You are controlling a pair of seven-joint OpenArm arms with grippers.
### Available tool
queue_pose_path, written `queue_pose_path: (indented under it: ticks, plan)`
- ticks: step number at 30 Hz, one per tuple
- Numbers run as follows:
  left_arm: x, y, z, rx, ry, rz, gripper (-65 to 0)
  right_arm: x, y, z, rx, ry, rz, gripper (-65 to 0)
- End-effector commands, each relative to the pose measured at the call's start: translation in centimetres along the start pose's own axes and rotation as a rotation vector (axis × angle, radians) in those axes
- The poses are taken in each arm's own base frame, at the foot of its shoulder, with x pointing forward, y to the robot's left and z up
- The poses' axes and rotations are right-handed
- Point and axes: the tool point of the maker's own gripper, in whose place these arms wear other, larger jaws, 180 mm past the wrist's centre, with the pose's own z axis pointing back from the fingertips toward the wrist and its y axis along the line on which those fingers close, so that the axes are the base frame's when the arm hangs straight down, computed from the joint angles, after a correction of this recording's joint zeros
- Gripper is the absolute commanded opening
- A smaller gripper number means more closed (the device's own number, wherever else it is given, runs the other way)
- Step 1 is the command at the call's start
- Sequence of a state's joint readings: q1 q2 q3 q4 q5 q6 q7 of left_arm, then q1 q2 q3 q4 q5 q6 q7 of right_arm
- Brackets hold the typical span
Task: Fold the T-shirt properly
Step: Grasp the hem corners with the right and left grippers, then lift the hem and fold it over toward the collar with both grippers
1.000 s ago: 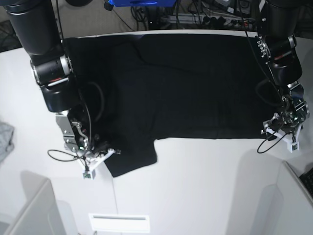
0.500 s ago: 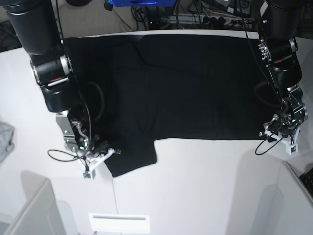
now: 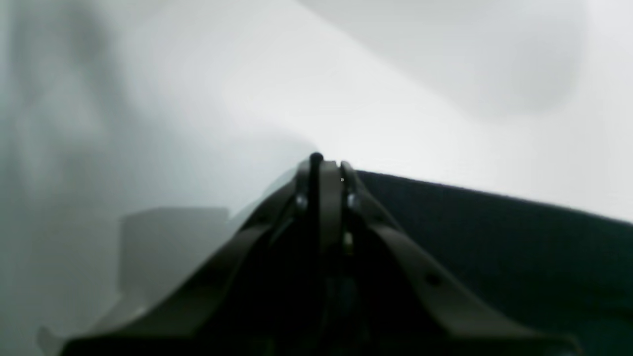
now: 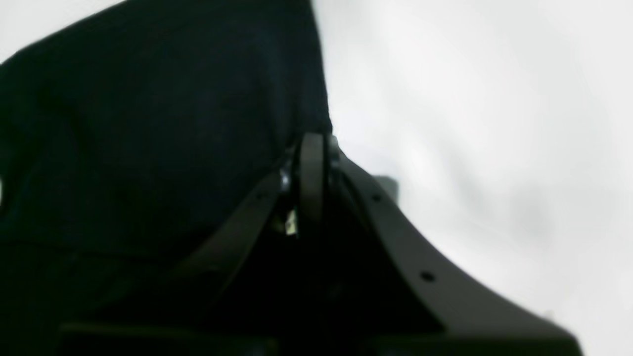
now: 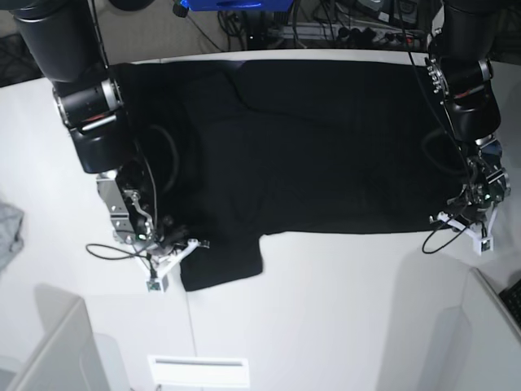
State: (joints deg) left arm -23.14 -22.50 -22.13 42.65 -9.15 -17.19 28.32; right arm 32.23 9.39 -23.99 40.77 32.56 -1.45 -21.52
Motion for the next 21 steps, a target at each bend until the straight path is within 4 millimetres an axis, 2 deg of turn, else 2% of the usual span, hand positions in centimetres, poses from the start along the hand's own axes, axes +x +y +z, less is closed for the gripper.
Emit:
queue_pose_path:
  ticks: [1, 5, 10, 13, 15, 21]
  plan:
    - [0.6, 0.8, 0.6, 0.015, -0.005, -0.027, -65.0, 1.9, 0.3, 0.4, 0.009, -0.032, 0.005, -65.0]
    - [1.6, 0.9, 1.9, 0.025, -0.061, -0.079, -65.0, 1.5, 0.8, 0.7, 0.024, -0.043, 0.012, -65.0]
    - [2.3, 0.8, 3.0, 0.031, -0.102, -0.119, -65.0, 2.7, 0.7, 1.9, 0.024, -0.102, 0.022, -65.0]
    - [3.0, 0.7, 3.5, 0.032, -0.128, -0.136, -65.0, 3.3, -0.5, 2.8, -0.027, -0.139, -0.001, -65.0]
    - [2.9, 0.5, 3.9, 0.033, -0.119, -0.149, -65.0, 3.7, 0.1, 3.4, -0.019, -0.163, -0.001, -65.0]
    - [4.2, -1.3, 5.8, -0.055, -0.141, -0.081, -65.0, 3.5, -0.4, 5.2, -0.006, -0.176, -0.037, -65.0]
